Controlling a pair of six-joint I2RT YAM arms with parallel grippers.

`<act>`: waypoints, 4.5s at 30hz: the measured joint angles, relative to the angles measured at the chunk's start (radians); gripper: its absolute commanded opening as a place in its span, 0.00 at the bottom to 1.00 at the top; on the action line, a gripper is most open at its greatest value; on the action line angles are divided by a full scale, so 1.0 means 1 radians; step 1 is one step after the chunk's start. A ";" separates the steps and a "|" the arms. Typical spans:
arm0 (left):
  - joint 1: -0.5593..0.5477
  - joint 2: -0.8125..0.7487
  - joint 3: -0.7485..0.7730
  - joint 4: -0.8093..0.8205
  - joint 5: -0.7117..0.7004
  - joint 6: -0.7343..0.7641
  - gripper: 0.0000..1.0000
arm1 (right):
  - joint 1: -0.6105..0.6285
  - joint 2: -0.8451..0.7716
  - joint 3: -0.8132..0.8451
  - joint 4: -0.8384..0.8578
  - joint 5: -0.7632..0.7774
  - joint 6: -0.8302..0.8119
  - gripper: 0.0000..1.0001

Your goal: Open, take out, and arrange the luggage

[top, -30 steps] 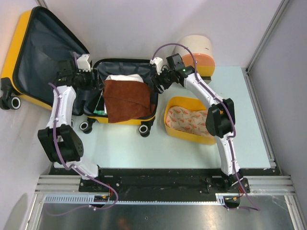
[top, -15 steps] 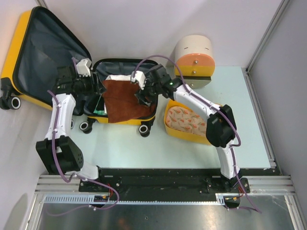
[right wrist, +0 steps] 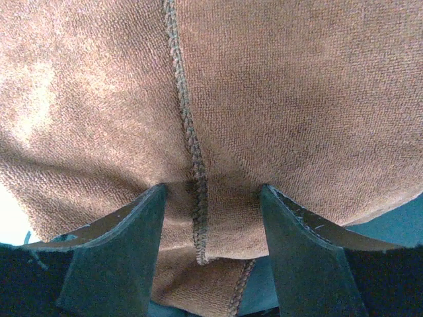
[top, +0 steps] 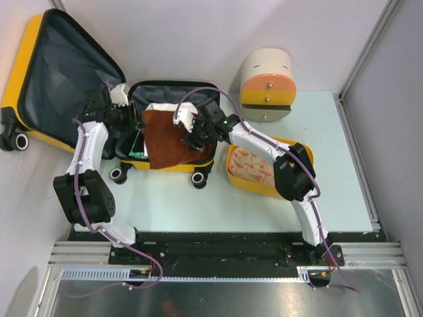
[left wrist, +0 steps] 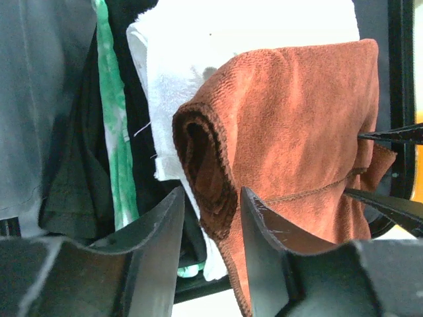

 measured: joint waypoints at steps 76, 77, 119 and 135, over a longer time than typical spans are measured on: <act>0.042 0.032 0.203 0.013 0.236 -0.614 0.00 | 0.004 -0.129 -0.320 0.426 0.161 -0.003 0.00; 0.042 0.023 0.187 0.019 0.237 -0.610 0.00 | 0.002 -0.134 -0.320 0.422 0.165 -0.006 0.00; 0.065 -0.293 -0.457 0.042 0.173 -0.222 0.80 | -0.043 -0.254 -0.414 0.165 -0.020 -0.273 0.00; 0.018 -0.253 -0.509 0.124 0.227 -0.283 0.33 | -0.042 -0.254 -0.414 0.163 -0.021 -0.267 0.02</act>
